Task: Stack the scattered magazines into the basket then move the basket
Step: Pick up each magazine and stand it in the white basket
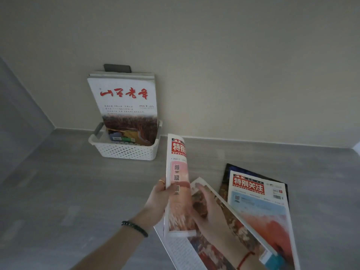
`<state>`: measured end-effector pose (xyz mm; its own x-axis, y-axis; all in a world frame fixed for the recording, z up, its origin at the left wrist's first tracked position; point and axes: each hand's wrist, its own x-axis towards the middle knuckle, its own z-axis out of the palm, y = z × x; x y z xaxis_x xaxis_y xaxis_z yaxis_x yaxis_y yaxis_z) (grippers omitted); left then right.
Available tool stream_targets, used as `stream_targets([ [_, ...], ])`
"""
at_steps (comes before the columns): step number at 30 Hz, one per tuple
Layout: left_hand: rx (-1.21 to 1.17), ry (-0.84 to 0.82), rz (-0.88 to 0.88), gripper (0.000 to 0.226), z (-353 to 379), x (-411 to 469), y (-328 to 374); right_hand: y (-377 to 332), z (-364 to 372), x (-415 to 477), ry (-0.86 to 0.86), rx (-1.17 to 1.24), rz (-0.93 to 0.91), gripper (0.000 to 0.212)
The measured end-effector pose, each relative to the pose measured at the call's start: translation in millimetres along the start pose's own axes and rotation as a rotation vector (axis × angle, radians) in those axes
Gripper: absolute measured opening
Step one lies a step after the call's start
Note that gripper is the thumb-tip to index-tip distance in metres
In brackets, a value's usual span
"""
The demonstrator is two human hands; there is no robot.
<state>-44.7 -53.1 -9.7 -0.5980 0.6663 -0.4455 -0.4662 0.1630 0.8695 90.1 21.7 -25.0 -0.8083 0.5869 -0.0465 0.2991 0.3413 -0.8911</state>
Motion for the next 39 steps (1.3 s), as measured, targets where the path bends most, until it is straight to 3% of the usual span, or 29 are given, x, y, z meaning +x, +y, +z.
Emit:
stream_targets([
  [3, -0.116, -0.13, 0.081, 0.025, -18.4, -6.8, 20.9, -9.1, -15.2, 23.2, 0.031, 0.189, 0.252, 0.092],
  [5, -0.138, -0.22, 0.143, 0.029, -30.3, -12.2, 39.5, -21.0, -23.2, 36.7, -0.038, 0.386, 0.357, 0.088],
  [8, -0.127, -0.258, 0.18, 0.037, -50.9, -20.0, 68.0, -34.9, -30.0, 58.3, -0.123, 0.628, 0.32, 0.068],
  [10, -0.103, -0.21, 0.208, 0.038, -68.2, -20.5, 85.7, -47.6, -30.6, 72.0, -0.108, 0.57, 0.249, 0.052],
  [15, 0.18, 0.121, 0.366, 0.026, -112.5, -9.3, 132.2, -94.4, -11.0, 114.9, 0.11, 0.284, 0.106, 0.013],
  [20, 0.367, 0.296, 0.501, 0.018, -160.2, 22.3, 191.0, -141.3, 18.9, 167.0, 0.266, 0.225, -0.073, 0.011],
  [25, 0.498, 0.386, 0.618, 0.01, -196.4, 66.1, 232.4, -170.4, 46.2, 224.6, 0.42, 0.148, -0.101, 0.016],
  [30, 0.509, 0.43, 0.569, 0.007, -222.7, 110.2, 243.2, -168.0, 67.3, 263.6, 0.515, 0.052, -0.02, 0.012],
  [39, 0.443, 0.428, 0.41, 0.017, -239.4, 175.0, 198.4, -123.7, 98.9, 297.9, 0.602, 0.054, 0.173, 0.019],
])
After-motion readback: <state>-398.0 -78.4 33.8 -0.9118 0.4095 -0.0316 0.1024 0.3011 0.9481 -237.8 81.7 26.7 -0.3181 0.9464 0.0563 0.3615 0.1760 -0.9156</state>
